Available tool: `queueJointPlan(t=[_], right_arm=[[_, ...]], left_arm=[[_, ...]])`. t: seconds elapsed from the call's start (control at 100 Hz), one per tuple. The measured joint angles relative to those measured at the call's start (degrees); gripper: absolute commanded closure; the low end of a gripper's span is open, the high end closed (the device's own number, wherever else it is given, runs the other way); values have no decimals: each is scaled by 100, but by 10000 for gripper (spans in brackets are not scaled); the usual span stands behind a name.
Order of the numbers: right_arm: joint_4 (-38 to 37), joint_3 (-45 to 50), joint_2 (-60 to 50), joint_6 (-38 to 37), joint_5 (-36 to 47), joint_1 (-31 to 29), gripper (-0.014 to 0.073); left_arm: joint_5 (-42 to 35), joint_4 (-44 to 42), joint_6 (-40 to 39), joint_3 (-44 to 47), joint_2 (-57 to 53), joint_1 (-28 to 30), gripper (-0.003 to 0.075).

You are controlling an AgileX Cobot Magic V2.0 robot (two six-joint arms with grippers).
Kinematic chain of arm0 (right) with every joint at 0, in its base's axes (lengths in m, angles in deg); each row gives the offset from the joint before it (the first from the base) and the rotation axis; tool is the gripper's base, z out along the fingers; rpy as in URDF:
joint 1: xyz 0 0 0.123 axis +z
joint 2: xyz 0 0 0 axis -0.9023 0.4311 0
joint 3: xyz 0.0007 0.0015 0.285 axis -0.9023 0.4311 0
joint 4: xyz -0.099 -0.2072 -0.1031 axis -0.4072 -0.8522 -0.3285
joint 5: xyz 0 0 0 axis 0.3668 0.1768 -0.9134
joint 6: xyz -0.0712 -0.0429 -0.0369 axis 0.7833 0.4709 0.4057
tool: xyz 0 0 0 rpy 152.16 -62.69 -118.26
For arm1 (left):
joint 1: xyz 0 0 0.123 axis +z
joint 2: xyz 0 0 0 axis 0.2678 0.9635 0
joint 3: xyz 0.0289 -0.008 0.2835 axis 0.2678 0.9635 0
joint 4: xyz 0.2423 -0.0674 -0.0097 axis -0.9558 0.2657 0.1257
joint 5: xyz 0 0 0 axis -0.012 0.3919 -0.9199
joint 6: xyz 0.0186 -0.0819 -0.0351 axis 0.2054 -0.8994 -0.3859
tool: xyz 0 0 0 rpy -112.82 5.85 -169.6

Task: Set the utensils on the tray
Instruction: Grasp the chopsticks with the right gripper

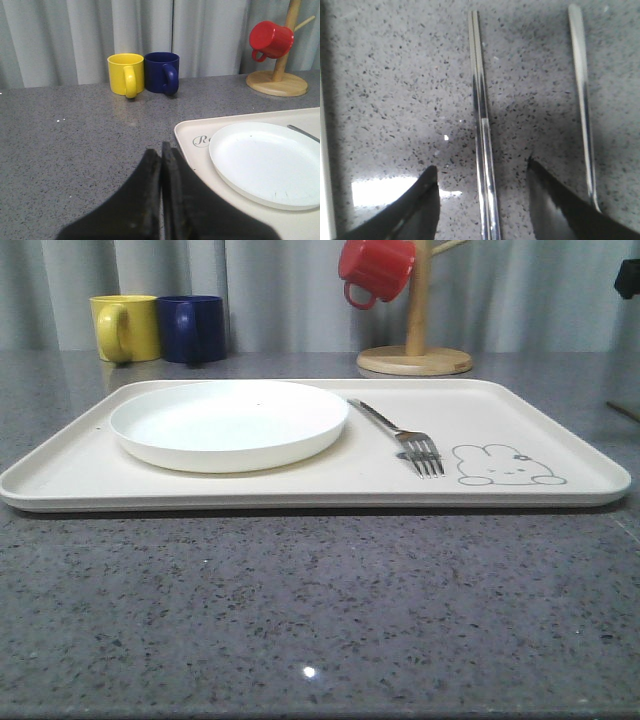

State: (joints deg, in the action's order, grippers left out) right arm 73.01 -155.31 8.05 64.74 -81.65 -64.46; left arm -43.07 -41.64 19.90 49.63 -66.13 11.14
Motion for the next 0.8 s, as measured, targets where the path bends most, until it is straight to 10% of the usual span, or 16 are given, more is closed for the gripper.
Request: queueJointPlan(t=[0.48, 0.8], right_arm=[[58, 9, 631, 68, 48, -35, 209], [142, -10, 656, 68, 60, -35, 594]], left_arm=[[0, 0, 0, 0, 0, 0, 739], [0, 0, 0, 0, 0, 0, 739]])
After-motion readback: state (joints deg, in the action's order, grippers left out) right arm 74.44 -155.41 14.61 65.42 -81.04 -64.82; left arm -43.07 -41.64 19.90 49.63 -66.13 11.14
